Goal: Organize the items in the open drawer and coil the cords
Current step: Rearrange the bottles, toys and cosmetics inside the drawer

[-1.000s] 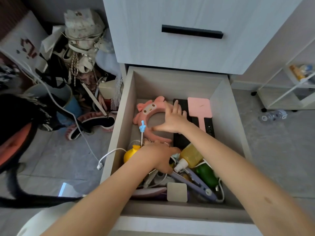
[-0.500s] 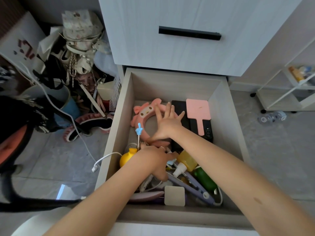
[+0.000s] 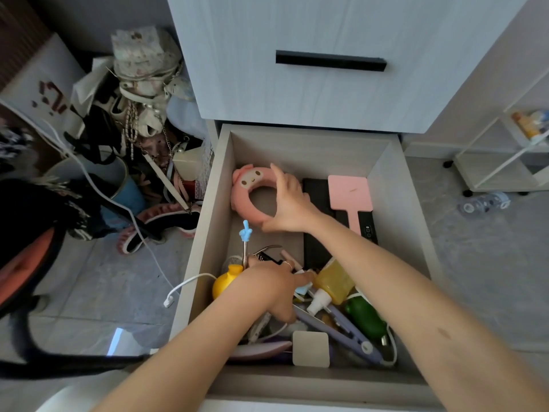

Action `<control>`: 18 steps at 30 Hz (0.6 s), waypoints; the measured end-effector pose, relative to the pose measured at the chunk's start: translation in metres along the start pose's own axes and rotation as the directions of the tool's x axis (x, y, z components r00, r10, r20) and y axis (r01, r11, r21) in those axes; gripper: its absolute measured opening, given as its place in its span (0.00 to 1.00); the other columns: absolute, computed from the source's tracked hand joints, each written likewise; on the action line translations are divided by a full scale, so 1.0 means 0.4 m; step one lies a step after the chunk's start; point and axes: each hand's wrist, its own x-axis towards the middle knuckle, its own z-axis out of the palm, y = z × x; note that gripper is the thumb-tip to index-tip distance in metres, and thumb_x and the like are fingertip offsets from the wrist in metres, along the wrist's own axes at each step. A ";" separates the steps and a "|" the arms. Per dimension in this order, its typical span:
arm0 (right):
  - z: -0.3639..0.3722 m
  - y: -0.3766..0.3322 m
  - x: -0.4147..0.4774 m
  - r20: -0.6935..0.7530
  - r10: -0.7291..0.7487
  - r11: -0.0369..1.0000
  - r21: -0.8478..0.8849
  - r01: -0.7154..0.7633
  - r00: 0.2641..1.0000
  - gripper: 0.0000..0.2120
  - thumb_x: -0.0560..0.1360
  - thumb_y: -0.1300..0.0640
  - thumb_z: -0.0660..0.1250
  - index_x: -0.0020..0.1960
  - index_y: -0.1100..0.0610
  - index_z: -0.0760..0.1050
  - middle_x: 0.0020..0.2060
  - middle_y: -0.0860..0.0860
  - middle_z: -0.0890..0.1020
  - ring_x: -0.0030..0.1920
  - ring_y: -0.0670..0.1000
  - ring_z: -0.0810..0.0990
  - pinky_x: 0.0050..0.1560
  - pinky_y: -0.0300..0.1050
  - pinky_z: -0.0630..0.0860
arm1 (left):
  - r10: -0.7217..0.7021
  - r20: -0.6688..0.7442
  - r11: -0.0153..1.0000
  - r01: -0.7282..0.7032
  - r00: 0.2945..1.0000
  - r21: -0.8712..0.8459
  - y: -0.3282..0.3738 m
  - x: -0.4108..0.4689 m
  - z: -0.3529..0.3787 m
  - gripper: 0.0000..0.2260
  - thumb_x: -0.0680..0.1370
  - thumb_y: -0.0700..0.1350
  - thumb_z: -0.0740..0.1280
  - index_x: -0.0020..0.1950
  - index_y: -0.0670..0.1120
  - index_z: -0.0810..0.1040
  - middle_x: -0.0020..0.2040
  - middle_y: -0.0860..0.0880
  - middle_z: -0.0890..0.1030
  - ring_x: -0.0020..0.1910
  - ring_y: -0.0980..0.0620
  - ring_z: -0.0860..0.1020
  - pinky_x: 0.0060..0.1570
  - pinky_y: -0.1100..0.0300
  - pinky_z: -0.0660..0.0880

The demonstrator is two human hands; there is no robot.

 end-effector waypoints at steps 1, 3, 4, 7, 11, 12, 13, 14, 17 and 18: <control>0.016 0.005 -0.005 -0.034 -0.008 0.999 0.035 0.009 0.999 0.62 0.58 0.45 0.77 0.75 0.46 0.35 0.71 0.58 0.54 0.73 0.59 0.53 0.68 0.63 0.59 | 0.000 0.000 1.000 0.000 1.000 -0.001 0.001 -0.001 0.000 0.38 0.76 0.53 0.64 0.76 0.60 0.41 0.77 0.45 0.52 0.68 0.40 0.66 0.67 0.41 0.60; 0.036 0.010 -0.009 -0.093 -0.028 0.996 0.085 0.036 0.995 0.61 0.58 0.46 0.77 0.75 0.48 0.37 0.69 0.56 0.55 0.71 0.58 0.55 0.69 0.59 0.59 | -0.004 -0.003 1.000 0.004 1.000 0.002 0.000 0.000 -0.002 0.37 0.77 0.53 0.64 0.76 0.60 0.41 0.78 0.45 0.51 0.67 0.40 0.67 0.67 0.41 0.60; 0.045 0.011 -0.008 -0.112 -0.039 0.995 0.086 0.049 0.993 0.60 0.58 0.47 0.77 0.75 0.49 0.38 0.69 0.56 0.56 0.71 0.58 0.56 0.70 0.57 0.59 | -0.005 -0.004 1.000 0.005 1.000 0.002 -0.001 0.001 -0.001 0.38 0.76 0.53 0.64 0.76 0.60 0.41 0.77 0.45 0.51 0.67 0.40 0.67 0.67 0.41 0.60; 0.060 0.012 0.000 -0.109 -0.036 0.999 -0.014 0.035 0.993 0.61 0.58 0.44 0.76 0.75 0.51 0.36 0.72 0.56 0.52 0.73 0.59 0.51 0.71 0.58 0.56 | -0.003 -0.013 1.000 0.003 1.000 0.002 -0.004 0.004 0.000 0.38 0.76 0.53 0.65 0.76 0.59 0.42 0.77 0.44 0.53 0.68 0.40 0.66 0.66 0.41 0.61; 0.051 0.005 0.017 0.000 0.062 0.973 -0.223 -0.060 0.998 0.63 0.61 0.40 0.74 0.75 0.55 0.31 0.75 0.61 0.43 0.75 0.62 0.42 0.73 0.63 0.44 | 0.001 -0.017 1.000 -0.001 1.000 0.000 -0.003 0.002 0.003 0.37 0.76 0.53 0.64 0.76 0.60 0.42 0.77 0.44 0.53 0.66 0.40 0.68 0.66 0.40 0.61; 0.045 -0.003 0.021 0.033 0.092 0.949 -0.305 -0.077 0.995 0.62 0.62 0.38 0.73 0.75 0.56 0.32 0.75 0.63 0.42 0.75 0.62 0.41 0.73 0.62 0.42 | 0.002 -0.022 1.000 -0.002 1.000 -0.006 -0.004 0.001 0.003 0.37 0.76 0.52 0.64 0.76 0.60 0.42 0.77 0.44 0.54 0.64 0.41 0.70 0.65 0.41 0.62; 0.038 -0.011 0.024 0.060 0.116 0.921 -0.379 -0.085 0.991 0.61 0.63 0.36 0.71 0.75 0.57 0.32 0.75 0.64 0.43 0.75 0.63 0.42 0.73 0.62 0.41 | 0.002 -0.028 1.000 -0.002 1.000 -0.015 -0.005 0.000 0.004 0.37 0.76 0.52 0.64 0.76 0.60 0.43 0.76 0.44 0.56 0.62 0.41 0.71 0.64 0.42 0.63; 0.032 -0.020 0.025 0.077 0.132 0.898 -0.431 -0.086 0.988 0.61 0.63 0.34 0.70 0.75 0.57 0.32 0.74 0.66 0.45 0.75 0.64 0.44 0.73 0.62 0.41 | 0.002 -0.032 1.000 -0.002 0.999 -0.021 -0.005 0.000 0.006 0.37 0.76 0.52 0.65 0.76 0.59 0.43 0.75 0.44 0.58 0.61 0.42 0.72 0.64 0.42 0.63; 0.016 -0.037 0.039 0.120 0.141 0.856 -0.514 -0.060 0.983 0.61 0.63 0.31 0.69 0.75 0.51 0.29 0.71 0.68 0.55 0.72 0.67 0.55 0.71 0.65 0.46 | -0.006 -0.023 1.000 0.005 1.000 -0.026 -0.004 -0.001 0.005 0.38 0.76 0.52 0.65 0.76 0.60 0.43 0.75 0.44 0.57 0.63 0.42 0.70 0.65 0.41 0.62; 0.010 -0.042 0.045 0.145 0.148 0.835 -0.548 -0.045 0.978 0.60 0.63 0.30 0.68 0.74 0.49 0.28 0.71 0.68 0.55 0.71 0.67 0.57 0.71 0.66 0.47 | -0.010 -0.013 1.000 0.009 1.000 -0.026 -0.002 -0.001 0.003 0.38 0.76 0.51 0.65 0.76 0.60 0.42 0.76 0.44 0.56 0.64 0.41 0.70 0.66 0.40 0.61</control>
